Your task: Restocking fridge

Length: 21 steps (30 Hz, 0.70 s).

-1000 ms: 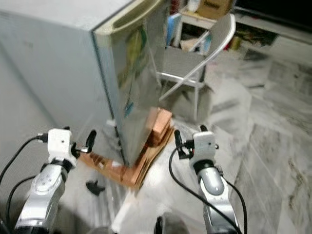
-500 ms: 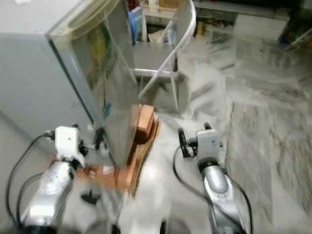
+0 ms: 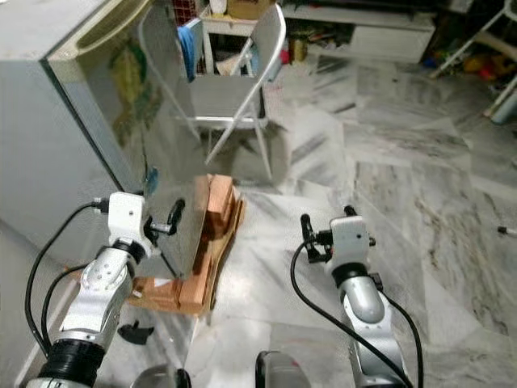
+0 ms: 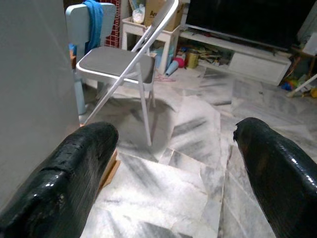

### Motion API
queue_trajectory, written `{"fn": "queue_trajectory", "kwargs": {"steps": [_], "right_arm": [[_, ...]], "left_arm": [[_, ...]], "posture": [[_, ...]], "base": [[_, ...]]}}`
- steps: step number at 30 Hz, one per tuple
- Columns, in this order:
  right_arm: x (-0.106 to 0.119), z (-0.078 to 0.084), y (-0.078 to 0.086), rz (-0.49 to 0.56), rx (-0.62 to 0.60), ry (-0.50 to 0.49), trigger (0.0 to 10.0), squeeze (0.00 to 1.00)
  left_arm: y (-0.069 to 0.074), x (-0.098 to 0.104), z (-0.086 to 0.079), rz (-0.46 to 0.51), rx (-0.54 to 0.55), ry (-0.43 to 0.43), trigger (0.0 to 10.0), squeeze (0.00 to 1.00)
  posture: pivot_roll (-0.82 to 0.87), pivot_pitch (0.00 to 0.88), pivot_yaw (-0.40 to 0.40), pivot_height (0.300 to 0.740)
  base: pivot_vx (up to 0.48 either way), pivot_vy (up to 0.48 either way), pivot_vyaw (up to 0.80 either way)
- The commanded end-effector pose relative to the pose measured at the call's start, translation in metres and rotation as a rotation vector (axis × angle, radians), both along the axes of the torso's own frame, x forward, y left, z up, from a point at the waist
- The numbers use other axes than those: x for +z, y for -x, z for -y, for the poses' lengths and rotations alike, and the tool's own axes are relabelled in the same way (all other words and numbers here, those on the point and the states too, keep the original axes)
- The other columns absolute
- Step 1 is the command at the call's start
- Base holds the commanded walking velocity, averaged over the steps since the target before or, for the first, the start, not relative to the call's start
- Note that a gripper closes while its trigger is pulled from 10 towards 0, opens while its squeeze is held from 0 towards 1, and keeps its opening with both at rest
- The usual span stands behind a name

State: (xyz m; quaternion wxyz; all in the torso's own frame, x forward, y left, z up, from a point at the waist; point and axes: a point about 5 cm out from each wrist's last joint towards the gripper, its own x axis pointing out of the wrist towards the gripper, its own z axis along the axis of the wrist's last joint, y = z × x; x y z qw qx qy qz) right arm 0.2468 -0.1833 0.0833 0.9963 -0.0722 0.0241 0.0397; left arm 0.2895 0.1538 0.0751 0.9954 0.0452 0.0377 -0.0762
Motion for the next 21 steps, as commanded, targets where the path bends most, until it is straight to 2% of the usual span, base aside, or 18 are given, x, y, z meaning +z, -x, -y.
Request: {"fn": "queue_trajectory", "kwargs": {"steps": [1, 4, 8, 12, 15, 20, 21], "right_arm": [[0.003, 0.002, 0.001, 0.005, -0.005, 0.007, 10.0, 0.00], [0.000, -0.001, 0.005, -0.005, 0.000, 0.007, 10.0, 0.00], [0.001, -0.003, 0.007, -0.006, 0.013, 0.012, 10.0, 0.00], [0.001, -0.002, 0.007, -0.008, 0.013, 0.013, 10.0, 0.00], [0.001, -0.001, 0.008, -0.015, 0.025, 0.022, 10.0, 0.00], [0.000, -0.001, 0.010, -0.020, 0.023, 0.022, 10.0, 0.00], [0.000, -0.001, 0.013, -0.023, 0.025, 0.025, 10.0, 0.00]], "left_arm": [[0.000, -0.003, -0.009, -0.006, 0.040, -0.027, 10.0, 0.00], [-0.009, -0.002, -0.018, 0.002, 0.103, -0.066, 10.0, 0.00], [-0.012, -0.001, -0.023, -0.002, 0.139, -0.061, 10.0, 0.00], [-0.016, -0.002, -0.015, 0.002, 0.108, -0.036, 10.0, 0.00], [-0.025, 0.000, -0.007, 0.014, 0.097, -0.033, 10.0, 0.00], [-0.032, 0.001, -0.005, 0.012, 0.108, -0.035, 10.0, 0.00], [-0.037, 0.004, -0.005, 0.016, 0.115, -0.031, 10.0, 0.00]], "posture": [[-0.03, 0.089, 0.013, 0.740], [-0.04, 0.093, 0.015, 0.740], [-0.05, 0.093, 0.015, 0.740], [-0.05, 0.092, 0.008, 0.740], [-0.06, 0.093, 0.007, 0.740], [-0.06, 0.093, 0.008, 0.740], [-0.07, 0.093, 0.008, 0.740]], "base": [[0.000, 0.000, 0.00], [0.000, 0.000, 0.00], [0.000, 0.000, 0.00], [0.000, 0.000, 0.00], [0.000, 0.000, 0.00], [0.000, 0.000, 0.00], [0.000, 0.000, 0.00]]}}
